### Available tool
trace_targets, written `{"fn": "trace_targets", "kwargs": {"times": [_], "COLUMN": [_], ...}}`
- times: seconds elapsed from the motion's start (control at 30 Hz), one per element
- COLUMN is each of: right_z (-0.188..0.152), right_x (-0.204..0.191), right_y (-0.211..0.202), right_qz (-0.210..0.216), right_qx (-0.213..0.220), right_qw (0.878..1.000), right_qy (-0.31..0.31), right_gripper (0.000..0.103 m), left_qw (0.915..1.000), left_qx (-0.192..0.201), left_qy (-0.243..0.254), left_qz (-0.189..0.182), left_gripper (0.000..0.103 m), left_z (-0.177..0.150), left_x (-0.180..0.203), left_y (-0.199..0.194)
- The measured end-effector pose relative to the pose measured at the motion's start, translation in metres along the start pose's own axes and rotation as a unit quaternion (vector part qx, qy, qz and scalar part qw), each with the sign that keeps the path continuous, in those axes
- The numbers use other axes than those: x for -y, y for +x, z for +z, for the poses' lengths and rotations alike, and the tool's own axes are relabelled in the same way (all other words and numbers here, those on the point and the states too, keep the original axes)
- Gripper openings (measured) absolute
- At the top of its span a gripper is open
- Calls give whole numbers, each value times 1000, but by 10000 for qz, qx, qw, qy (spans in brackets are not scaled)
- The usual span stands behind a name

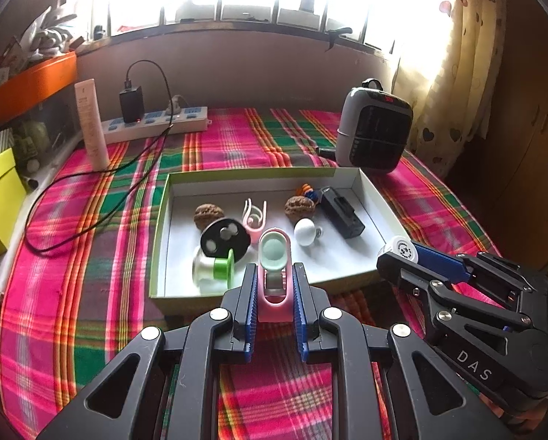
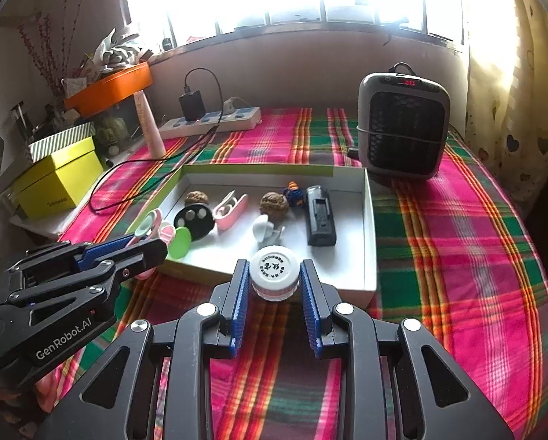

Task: Organize objects
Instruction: 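Carry the pink holder in the left tool into the tray while the right tool carries the container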

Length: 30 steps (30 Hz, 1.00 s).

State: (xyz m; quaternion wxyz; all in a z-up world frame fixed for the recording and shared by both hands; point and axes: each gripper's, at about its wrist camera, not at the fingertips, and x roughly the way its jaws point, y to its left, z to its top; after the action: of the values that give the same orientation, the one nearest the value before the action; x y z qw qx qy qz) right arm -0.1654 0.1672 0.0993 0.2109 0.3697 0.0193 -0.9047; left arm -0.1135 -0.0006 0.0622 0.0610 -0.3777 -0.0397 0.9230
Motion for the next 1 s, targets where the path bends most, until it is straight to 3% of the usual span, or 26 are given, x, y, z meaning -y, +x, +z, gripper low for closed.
{"fn": "trace_targets", "kwargs": {"times": [0.47,1.0], "right_z": [16,28], "right_x": [15,25], "right_y": [20,52], "right_qz": [-16,122], "right_qx": [-76,-444], "right_qw": [10000,9989], "right_qy": [34,-4], "right_gripper": [29,29], "left_qw": [10000,9996], "left_qx": [-75,-284], "left_qy": [15,-31], "left_qz": [17,-30], "left_gripper": [16,16], "left_z": [17,25], "left_x": [-2,-4], "left_y": [25,55]}}
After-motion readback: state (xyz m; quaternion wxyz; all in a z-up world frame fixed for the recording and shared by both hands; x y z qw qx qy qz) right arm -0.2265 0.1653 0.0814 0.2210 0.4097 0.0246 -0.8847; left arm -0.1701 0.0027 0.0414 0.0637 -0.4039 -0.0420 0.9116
